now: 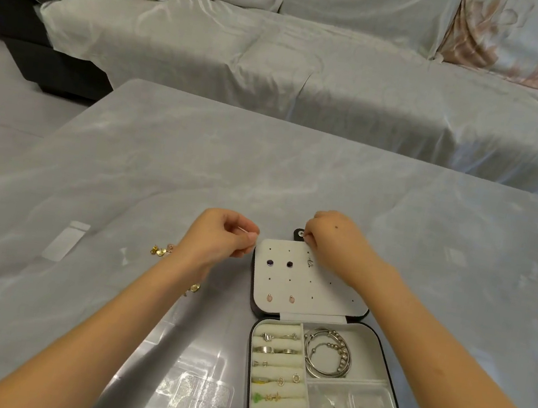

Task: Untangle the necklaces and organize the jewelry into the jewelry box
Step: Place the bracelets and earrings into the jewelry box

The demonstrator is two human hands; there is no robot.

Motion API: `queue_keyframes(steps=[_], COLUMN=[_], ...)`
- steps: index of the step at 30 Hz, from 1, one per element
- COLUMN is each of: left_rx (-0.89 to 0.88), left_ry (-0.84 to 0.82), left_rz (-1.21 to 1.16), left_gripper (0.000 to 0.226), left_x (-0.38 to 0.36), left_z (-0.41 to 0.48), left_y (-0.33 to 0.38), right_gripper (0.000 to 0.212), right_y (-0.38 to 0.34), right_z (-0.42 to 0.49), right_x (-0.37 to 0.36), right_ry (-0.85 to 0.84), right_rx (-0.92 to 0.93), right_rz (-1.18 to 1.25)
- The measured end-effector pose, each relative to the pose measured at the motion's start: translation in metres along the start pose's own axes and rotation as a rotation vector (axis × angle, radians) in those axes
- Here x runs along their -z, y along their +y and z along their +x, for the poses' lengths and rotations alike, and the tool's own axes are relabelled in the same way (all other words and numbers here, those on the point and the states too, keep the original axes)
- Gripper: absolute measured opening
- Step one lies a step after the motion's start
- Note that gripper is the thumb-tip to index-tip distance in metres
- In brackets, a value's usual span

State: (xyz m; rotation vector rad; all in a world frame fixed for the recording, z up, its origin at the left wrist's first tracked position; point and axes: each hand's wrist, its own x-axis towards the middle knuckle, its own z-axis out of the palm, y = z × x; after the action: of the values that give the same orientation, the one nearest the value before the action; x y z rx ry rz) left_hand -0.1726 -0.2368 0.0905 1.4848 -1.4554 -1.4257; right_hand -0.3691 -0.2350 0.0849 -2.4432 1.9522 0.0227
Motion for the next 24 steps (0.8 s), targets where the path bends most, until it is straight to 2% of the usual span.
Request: queue_keyframes(steps=[3,6,10,12,14,18,20,24], left_rx=[-0.048,-0.048,-0.075,-0.087,-0.096,-0.084,-0.062,-0.051], left_ry=[-0.028,-0.129,-0.197,-0.219,-0.238,-0.252,-0.257,-0.264], left_rz=[0.143,0.173,0.103,0.081,0.067,-0.013,-0.067,-0.123], left_gripper=[0.013,0.015,0.019,0.016,0.015,0.021,0.02,0.012], left_x=[-0.001,-0.003,0.0,0.002,0.003,0.005,0.006,0.006], left_z=[0.002,-0.001,-0.009,-0.012,-0.015,-0.017,-0.018,-0.02], left_y=[0.003,0.01,0.015,0.016,0.017,0.018,0.018,0.018], right_gripper=[0.013,0.008,0.01,0.007,0.005,0.01,0.018,0.02], right_y=[0.002,-0.003,-0.024,-0.038,-0.049,-0.057,-0.056,-0.054], right_z=[-0.016,-0.031,-0.051,-0.061,-0.068,-0.071,-0.07,-0.069], right_x=[0.006,0.019,0.039,0.042,0.035,0.022,0.018,0.017], right_ry=[0.2,0.378,0.528,0.551,0.519,0.531,0.581,0.61], right_rx=[0.009,0.013,-0.197,-0.188,-0.115,0.003,-0.015,-0.086], right_rz=[0.04,0.14,0.614,0.794,0.802,0.645,0.551,0.548])
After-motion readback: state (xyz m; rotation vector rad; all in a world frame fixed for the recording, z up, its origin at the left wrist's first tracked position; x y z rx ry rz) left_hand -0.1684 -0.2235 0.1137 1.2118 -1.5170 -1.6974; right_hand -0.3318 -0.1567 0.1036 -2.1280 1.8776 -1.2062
